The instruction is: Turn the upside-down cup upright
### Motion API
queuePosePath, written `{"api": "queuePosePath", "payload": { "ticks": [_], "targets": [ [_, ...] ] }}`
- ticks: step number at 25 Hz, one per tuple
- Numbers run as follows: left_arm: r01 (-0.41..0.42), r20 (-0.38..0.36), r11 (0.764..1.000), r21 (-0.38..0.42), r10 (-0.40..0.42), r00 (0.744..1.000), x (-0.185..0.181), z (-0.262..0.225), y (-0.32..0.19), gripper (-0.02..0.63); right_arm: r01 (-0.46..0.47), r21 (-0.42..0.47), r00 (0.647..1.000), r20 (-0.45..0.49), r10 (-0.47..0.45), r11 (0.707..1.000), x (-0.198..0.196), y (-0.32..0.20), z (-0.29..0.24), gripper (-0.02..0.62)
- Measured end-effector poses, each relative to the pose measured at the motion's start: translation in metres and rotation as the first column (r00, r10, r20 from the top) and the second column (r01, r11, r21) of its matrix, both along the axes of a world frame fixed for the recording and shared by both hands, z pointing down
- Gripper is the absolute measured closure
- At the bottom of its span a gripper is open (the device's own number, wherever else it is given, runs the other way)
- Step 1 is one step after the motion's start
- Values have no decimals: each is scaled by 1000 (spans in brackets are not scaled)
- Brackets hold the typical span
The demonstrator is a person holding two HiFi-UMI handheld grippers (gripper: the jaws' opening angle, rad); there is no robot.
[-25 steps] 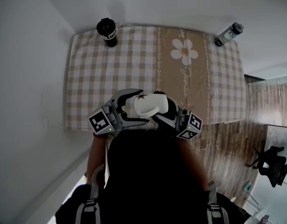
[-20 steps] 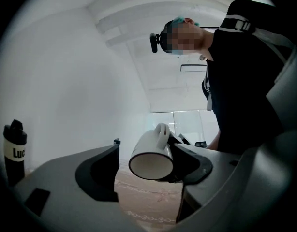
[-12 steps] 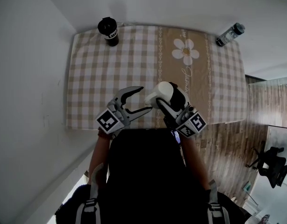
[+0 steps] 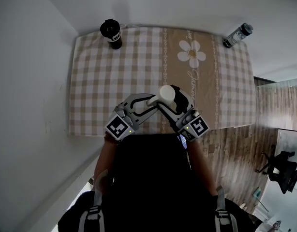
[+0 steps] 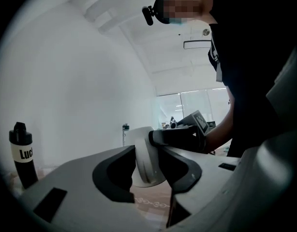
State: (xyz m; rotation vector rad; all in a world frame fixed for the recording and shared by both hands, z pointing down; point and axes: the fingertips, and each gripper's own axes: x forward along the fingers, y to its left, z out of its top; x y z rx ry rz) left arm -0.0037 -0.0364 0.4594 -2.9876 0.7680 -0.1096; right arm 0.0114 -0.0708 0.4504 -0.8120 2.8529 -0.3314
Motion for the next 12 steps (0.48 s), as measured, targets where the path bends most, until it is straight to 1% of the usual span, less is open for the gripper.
{"api": "queuePosePath", "payload": {
  "ticks": [3,4,6,7,9,12],
  "targets": [
    [-5,-10,1000,6,5,1000,-2,-3,3,472,18,44,1000,-25,-17,999,-2,5,-2,256],
    [-7,-28,1000,3,7,1000,-3,-6,5,485,33,60,999,-30,-31,998,-3,7,-3,255],
    [-11,-85,1000,-8,11,996,-6,-14,7,532,63,90,998,-34,-60,994,-4,11,-4,252],
    [-15,-96,1000,-9,14,995,-6,-15,8,534,74,100,997,-34,-71,992,-4,12,-4,250],
    [-23,-78,1000,-9,23,997,-6,-13,10,535,96,106,995,-31,-93,990,-4,14,-2,244],
    [-24,-60,1000,-20,22,998,-6,-8,11,535,139,80,990,-31,-137,987,-5,15,4,239]
  ]
}}
